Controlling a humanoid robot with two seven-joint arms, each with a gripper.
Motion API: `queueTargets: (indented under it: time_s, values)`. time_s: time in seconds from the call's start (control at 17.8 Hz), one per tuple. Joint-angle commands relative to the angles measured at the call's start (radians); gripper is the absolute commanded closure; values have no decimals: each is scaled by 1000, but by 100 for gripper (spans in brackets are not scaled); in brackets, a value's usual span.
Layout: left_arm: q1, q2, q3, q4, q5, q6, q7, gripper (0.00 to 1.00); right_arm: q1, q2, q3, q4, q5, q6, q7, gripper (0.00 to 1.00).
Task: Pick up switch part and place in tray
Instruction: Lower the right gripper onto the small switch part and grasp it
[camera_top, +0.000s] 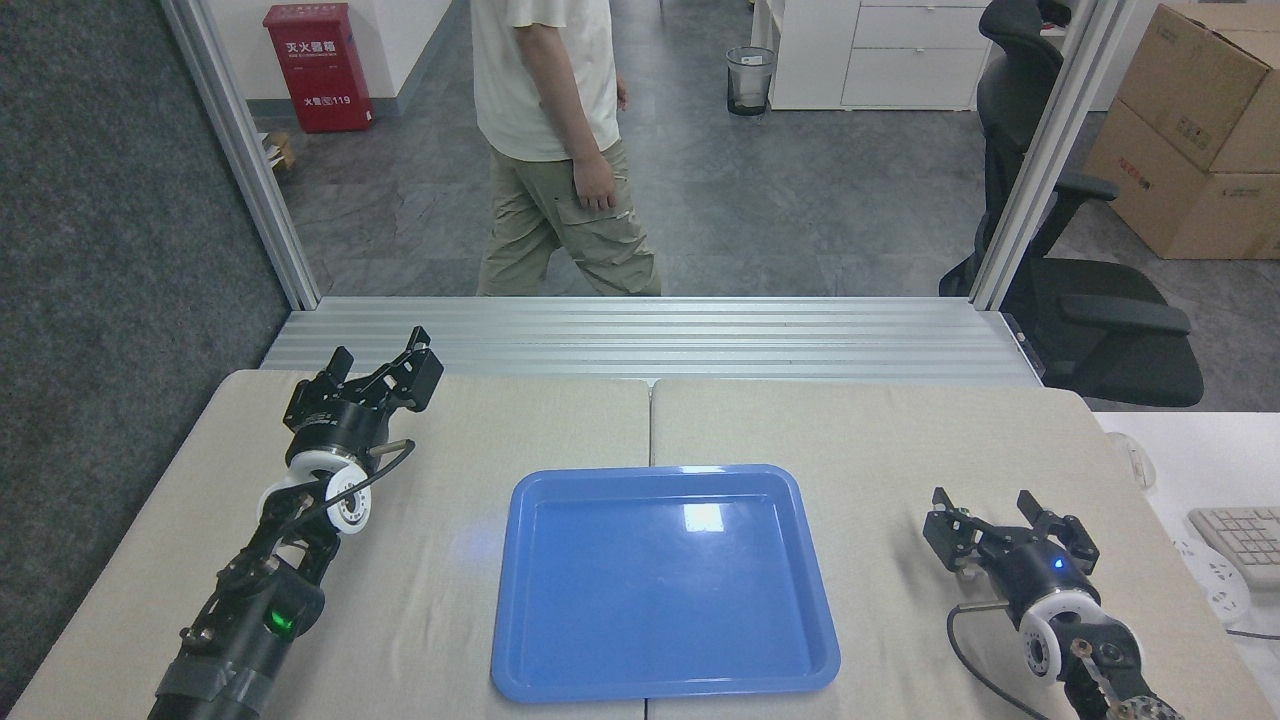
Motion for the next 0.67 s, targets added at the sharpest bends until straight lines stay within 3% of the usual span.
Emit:
queueTargets:
  time_s: [0.0, 0.11, 0.28, 0.34, 0.39, 0.45, 0.51, 0.62]
  values:
    - [0, 0, 0, 0, 0, 0, 1, 0, 32, 53, 9, 98, 7, 4, 0, 10]
    - [0, 0, 0, 0, 0, 0, 1, 0, 35, 53, 13, 100, 10, 0, 0, 41]
    - [0, 0, 0, 0, 0, 0, 1, 0, 33, 50, 34, 101, 26, 0, 0, 45]
    - [0, 0, 0, 0, 0, 0, 1, 0, 33, 50, 34, 101, 26, 0, 0, 60]
    - [0, 0, 0, 0, 0, -1, 1, 0, 32, 49, 34, 101, 27, 3, 0, 83]
    - [0, 0, 0, 0, 0, 0, 1, 0, 29, 49, 34, 101, 26, 4, 0, 92]
    - [0, 0, 0, 0, 0, 0, 1, 0, 27, 49, 29, 100, 24, 4, 0, 100]
    - [0, 0, 0, 0, 0, -1, 1, 0, 16, 52, 14, 66, 14, 24, -2, 100]
